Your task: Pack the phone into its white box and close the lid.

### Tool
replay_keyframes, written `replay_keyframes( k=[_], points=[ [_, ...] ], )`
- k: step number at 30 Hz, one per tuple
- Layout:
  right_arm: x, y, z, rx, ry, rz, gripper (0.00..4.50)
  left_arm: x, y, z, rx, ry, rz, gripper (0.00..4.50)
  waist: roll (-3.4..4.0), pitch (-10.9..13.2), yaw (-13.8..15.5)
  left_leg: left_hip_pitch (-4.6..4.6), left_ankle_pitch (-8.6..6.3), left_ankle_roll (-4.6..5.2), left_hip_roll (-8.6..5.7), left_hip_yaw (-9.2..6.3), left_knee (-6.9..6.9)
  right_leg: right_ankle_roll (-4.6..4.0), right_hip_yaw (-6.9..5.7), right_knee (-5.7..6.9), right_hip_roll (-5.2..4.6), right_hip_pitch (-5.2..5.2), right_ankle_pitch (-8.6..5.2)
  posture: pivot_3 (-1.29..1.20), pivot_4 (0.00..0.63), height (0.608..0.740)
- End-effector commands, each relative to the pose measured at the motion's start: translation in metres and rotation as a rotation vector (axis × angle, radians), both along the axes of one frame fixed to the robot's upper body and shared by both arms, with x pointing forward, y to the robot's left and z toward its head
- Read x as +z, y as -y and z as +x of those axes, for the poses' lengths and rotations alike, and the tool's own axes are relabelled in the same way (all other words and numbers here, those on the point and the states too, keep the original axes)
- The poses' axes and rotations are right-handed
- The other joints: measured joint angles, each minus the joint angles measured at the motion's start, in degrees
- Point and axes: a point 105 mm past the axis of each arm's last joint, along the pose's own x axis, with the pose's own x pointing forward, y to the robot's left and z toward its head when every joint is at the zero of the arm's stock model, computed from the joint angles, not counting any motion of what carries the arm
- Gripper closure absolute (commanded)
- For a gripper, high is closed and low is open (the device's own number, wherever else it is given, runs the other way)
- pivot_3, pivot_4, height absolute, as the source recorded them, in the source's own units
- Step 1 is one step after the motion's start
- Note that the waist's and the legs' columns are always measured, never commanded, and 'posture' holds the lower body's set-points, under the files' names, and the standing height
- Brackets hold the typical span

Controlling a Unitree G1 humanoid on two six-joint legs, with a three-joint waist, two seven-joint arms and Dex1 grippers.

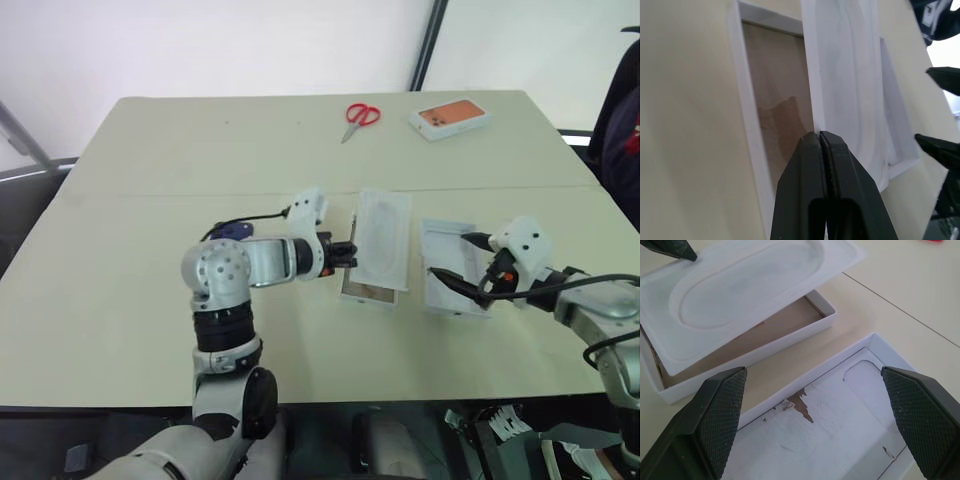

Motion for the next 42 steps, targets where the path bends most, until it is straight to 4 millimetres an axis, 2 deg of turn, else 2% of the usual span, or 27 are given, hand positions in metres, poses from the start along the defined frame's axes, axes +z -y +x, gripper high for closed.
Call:
replay_keyframes(
  k=[1, 7, 8, 10, 14, 16, 17, 23, 24, 25, 28, 32, 35, 42],
  points=[
    [0.015, -0.001, 0.000, 0.007, 0.062, -0.010, 0.00, 0.000, 0.000, -0.001, 0.000, 0.020, 0.053, 4.47, 0.00, 0.00, 0.19, -0.01, 0.00, -0.01, 0.00, 0.00, 0.01, 0.00, 0.00, 0.00, -0.01, 0.00, 0.00, 0.00, 0.150, 0.740],
    [0.016, -0.004, 0.004, 0.016, 0.067, -0.007, 0.00, 0.001, 0.003, -0.002, -0.009, 0.018, 0.040, 4.47, 0.00, 0.00, 0.29, -0.02, 0.02, -0.04, -0.02, 0.00, 0.03, 0.00, 0.00, -0.01, -0.01, 0.00, 0.00, 0.00, 0.150, 0.740],
    [0.016, -0.005, 0.004, 0.019, 0.069, -0.006, 0.00, 0.000, 0.004, -0.003, -0.015, 0.015, 0.038, 4.21, 0.00, 0.00, 0.29, -0.02, 0.04, -0.06, -0.02, 0.00, 0.03, 0.00, 0.00, -0.01, -0.02, 0.00, 0.00, 0.00, 0.150, 0.740],
    [0.017, -0.007, 0.005, 0.025, 0.072, -0.007, 0.00, -0.001, 0.005, -0.005, -0.023, 0.014, 0.034, 3.62, 0.00, 0.00, 0.27, -0.02, 0.04, -0.07, -0.02, 0.00, 0.03, 0.00, -0.01, -0.01, -0.01, 0.00, 0.00, 0.00, 0.150, 0.740],
    [0.018, -0.011, 0.006, 0.034, 0.075, -0.005, 0.00, -0.001, 0.003, -0.006, -0.027, 0.017, 0.023, 1.64, 0.00, 0.00, 0.25, -0.02, 0.05, -0.08, -0.02, 0.00, 0.03, 0.00, 0.00, -0.01, -0.02, 0.00, 0.00, 0.00, 0.150, 0.740],
    [0.020, -0.015, 0.007, 0.048, 0.081, -0.002, 0.00, 0.002, -0.004, -0.005, -0.023, 0.023, 0.000, 0.56, 0.00, 0.00, 0.24, -0.02, 0.05, -0.09, -0.02, 0.00, 0.03, 0.00, 0.00, -0.01, -0.02, 0.00, 0.00, 0.00, 0.150, 0.740],
    [0.021, -0.017, 0.007, 0.055, 0.084, 0.000, 0.00, 0.004, -0.010, -0.002, -0.008, 0.029, -0.004, 0.17, 0.00, 0.00, 0.12, -0.02, 0.05, -0.09, -0.02, 0.00, 0.03, 0.00, -0.01, -0.01, -0.02, 0.00, 0.00, 0.00, 0.150, 0.740],
    [0.022, -0.043, 0.010, 0.128, 0.081, 0.015, 0.00, 0.023, -0.052, 0.011, 0.081, 0.129, -0.004, 0.17, 0.00, 0.00, -0.38, 0.01, 0.08, -0.14, 0.01, -0.01, 0.00, 0.00, -0.01, 0.01, 0.04, -0.02, 0.00, 0.00, 0.150, 0.740],
    [0.021, -0.048, 0.010, 0.143, 0.075, 0.007, 0.54, 0.024, -0.062, 0.013, 0.099, 0.167, 0.026, 0.14, 0.00, 0.00, -0.33, 0.00, 0.10, -0.18, 0.01, -0.02, 0.01, 0.00, -0.02, 0.01, 0.04, -0.02, 0.00, 0.00, 0.150, 0.740],
    [0.019, -0.052, 0.011, 0.153, 0.071, 0.000, 0.79, 0.025, -0.068, 0.014, 0.108, 0.193, 0.047, 0.14, 0.00, 0.00, -0.34, 0.00, 0.11, -0.19, 0.00, -0.03, 0.00, 0.00, -0.02, 0.00, 0.03, -0.01, 0.00, 0.00, 0.150, 0.740],
    [0.017, -0.065, 0.023, 0.155, 0.060, -0.003, 2.35, 0.033, -0.096, 0.016, 0.141, 0.383, 0.129, 0.14, 0.02, -0.01, -0.66, 0.00, 0.14, -0.25, 0.03, -0.02, -0.01, 0.00, -0.01, 0.00, 0.00, -0.02, 0.00, 0.00, 0.150, 0.740],
    [0.009, -0.076, 0.047, 0.078, 0.046, -0.038, 4.38, 0.035, -0.112, 0.004, 0.068, 0.632, 0.227, 0.14, 0.03, -0.01, -1.17, 0.07, 0.22, -0.39, 0.13, 0.00, -0.23, -0.04, 0.04, -0.03, -0.01, -0.06, 0.00, 0.00, 0.150, 0.740],
    [0.001, -0.083, 0.060, 0.052, 0.046, -0.098, 4.45, 0.022, -0.117, -0.011, -0.051, 0.718, 0.284, 0.14, 0.04, -0.01, -0.94, 0.04, 0.22, -0.39, 0.13, 0.02, -0.27, -0.05, 0.06, -0.07, -0.05, -0.11, 0.00, 0.00, 0.150, 0.740],
    [-0.010, -0.093, 0.089, -0.009, 0.048, -0.133, 4.45, 0.005, -0.124, -0.045, -0.239, 0.720, 0.245, 0.14, 0.06, 0.00, -1.10, -0.04, 0.03, -0.04, 0.11, 0.01, -0.24, -0.07, 0.04, -0.09, -0.12, -0.16, 0.01, 0.00, 0.150, 0.740]
  ],
)
